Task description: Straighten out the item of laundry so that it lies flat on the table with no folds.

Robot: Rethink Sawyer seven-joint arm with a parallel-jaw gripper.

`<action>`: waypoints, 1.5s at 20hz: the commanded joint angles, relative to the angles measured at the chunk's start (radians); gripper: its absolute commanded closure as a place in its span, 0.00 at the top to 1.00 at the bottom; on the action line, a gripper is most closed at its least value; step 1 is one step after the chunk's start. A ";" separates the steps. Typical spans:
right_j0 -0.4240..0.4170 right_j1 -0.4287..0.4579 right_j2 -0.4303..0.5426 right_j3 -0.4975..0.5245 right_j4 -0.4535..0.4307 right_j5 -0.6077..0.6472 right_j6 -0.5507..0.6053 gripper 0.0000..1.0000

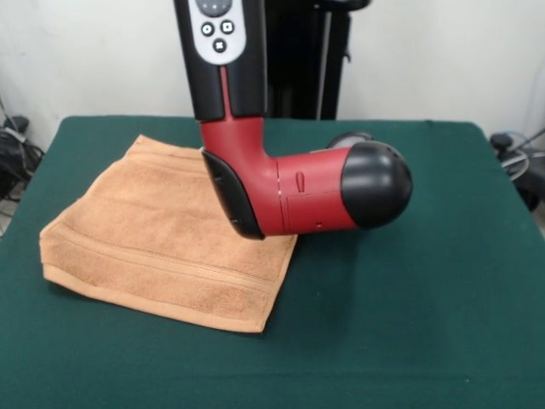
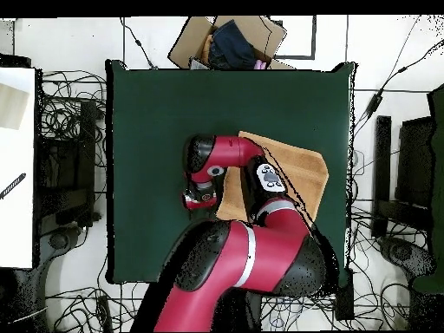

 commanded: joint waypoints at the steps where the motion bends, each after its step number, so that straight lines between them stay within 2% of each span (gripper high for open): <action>1: -0.031 -0.025 0.178 -0.024 -0.036 -0.445 -0.156 1.00; 12: -0.067 -0.062 0.204 0.042 -0.055 -0.505 -0.143 1.00; 13: -0.058 -0.074 0.190 0.048 -0.055 -0.495 -0.109 1.00; 18: -0.036 -0.096 0.171 0.032 -0.062 -0.431 -0.097 1.00; 23: -0.054 -0.110 0.188 0.068 -0.060 -0.495 -0.091 1.00; 30: -0.089 -0.178 0.221 0.164 -0.069 -0.601 -0.067 1.00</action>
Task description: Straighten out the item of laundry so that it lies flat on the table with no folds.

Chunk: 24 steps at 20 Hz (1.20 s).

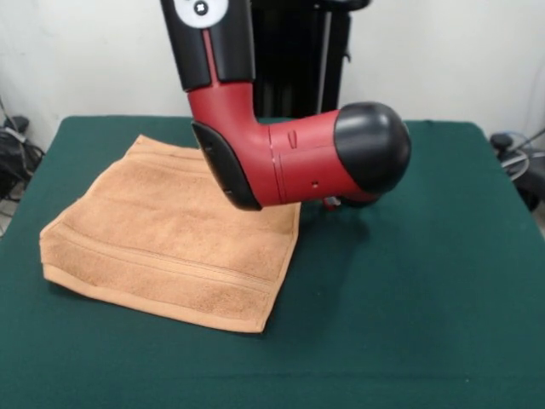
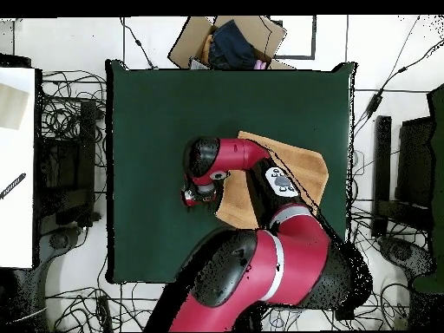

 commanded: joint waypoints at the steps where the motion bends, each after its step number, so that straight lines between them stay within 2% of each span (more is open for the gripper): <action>1: -0.025 -0.081 0.150 0.032 -0.029 -0.396 -0.060 1.00; 9: -0.065 -0.160 0.166 0.167 -0.024 -0.535 -0.007 1.00; 16: -0.072 -0.194 0.156 0.218 -0.028 -0.578 -0.011 1.00; 21: -0.036 -0.185 0.078 0.211 -0.005 -0.479 0.034 1.00; 24: -0.039 -0.185 0.065 0.235 0.003 -0.455 0.044 1.00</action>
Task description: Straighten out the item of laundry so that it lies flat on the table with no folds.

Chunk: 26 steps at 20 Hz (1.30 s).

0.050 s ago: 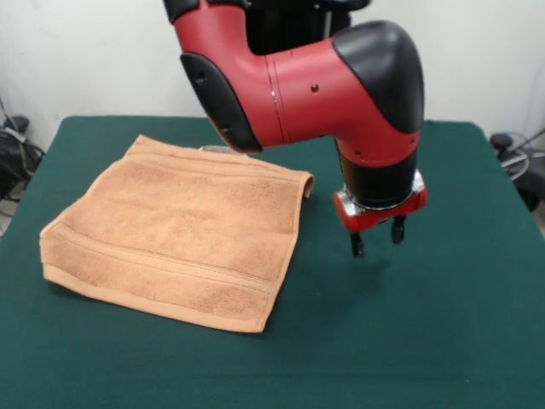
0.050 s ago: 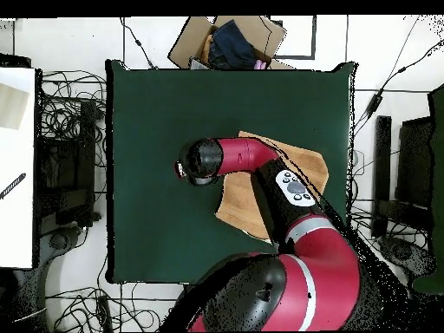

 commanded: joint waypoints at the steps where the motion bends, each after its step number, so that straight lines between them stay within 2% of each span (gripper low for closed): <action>1: 0.021 -0.009 -0.014 0.082 0.013 0.078 0.046 1.00; 7: 0.015 -0.008 -0.026 0.112 0.007 0.099 0.047 1.00; 15: 0.034 0.031 -0.046 0.057 0.012 0.198 0.034 1.00; 26: 0.025 0.089 -0.036 -0.018 -0.011 0.254 -0.005 1.00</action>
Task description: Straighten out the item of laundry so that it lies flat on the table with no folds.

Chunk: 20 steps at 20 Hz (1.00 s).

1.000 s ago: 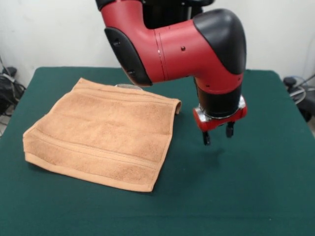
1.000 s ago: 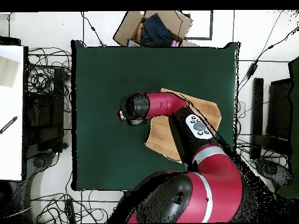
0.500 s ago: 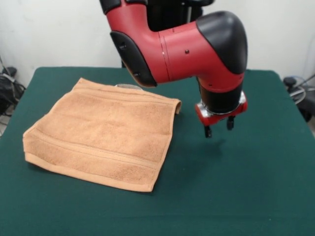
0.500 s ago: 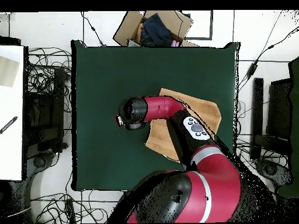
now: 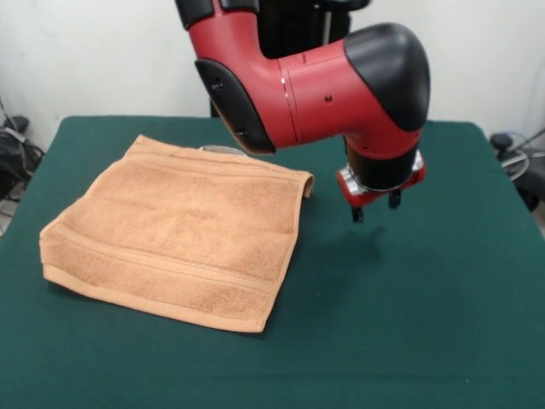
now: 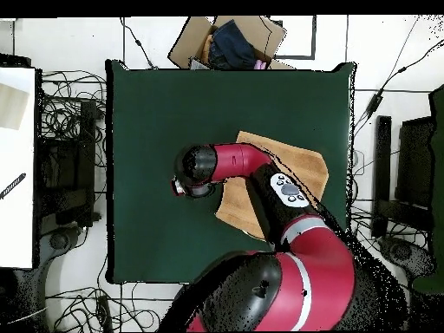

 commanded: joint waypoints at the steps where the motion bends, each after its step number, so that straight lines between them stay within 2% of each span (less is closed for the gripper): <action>1: 0.018 0.078 -0.034 -0.062 -0.012 0.102 -0.008 1.00; 7: 0.007 0.104 -0.024 -0.093 -0.024 0.113 -0.040 1.00; 13: -0.013 0.140 0.004 -0.147 -0.038 0.164 -0.135 1.00; 20: -0.023 0.162 0.032 -0.182 -0.052 0.209 -0.195 1.00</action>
